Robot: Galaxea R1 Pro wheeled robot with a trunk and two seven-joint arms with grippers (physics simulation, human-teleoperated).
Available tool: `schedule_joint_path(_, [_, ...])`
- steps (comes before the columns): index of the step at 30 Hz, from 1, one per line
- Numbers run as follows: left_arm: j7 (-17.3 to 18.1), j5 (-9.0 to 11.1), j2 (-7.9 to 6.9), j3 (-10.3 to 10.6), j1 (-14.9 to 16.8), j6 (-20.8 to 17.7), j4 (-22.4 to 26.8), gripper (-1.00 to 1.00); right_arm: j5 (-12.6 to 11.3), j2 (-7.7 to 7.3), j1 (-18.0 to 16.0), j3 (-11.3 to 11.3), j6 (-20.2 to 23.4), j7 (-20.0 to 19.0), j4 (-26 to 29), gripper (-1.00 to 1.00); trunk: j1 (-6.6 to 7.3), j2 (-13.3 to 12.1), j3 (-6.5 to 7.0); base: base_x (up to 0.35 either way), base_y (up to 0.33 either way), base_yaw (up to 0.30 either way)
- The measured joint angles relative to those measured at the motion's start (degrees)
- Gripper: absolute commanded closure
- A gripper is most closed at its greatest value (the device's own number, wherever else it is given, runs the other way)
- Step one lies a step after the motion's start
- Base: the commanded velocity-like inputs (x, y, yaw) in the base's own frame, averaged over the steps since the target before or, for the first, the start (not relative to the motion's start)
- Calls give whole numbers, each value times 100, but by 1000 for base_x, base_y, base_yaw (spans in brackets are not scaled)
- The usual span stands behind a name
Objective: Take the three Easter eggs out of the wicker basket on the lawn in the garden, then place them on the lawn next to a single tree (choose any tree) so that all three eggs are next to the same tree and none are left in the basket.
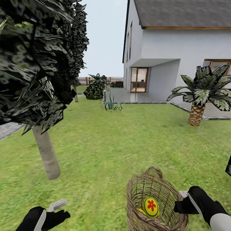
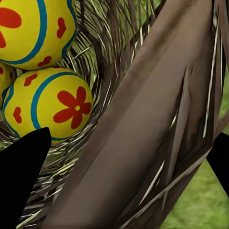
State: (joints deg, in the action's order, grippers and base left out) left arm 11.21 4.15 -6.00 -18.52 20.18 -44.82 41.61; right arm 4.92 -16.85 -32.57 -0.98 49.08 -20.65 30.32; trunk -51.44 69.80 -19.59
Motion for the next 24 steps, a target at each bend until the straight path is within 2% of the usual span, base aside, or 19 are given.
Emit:
schedule_joint_path(8, [-10,-9,-7,3,2,2,-3,-100,-18,-2,2,1,3,-2,2,100,0,0,0,337,0,-267])
schedule_joint_path(10, [-9,-7,-8,2,0,0,0,-100,59,5,1,-5,-5,5,-7,100,0,0,0,337,0,-36])
schedule_joint_path(13, [-4,-7,-8,2,0,0,0,-100,-10,9,0,0,10,-1,-8,100,0,0,0,337,0,-4])
schedule_joint_path(24, [0,1,-8,2,0,0,0,-100,15,9,0,-1,6,1,-9,100,0,0,0,337,0,0])
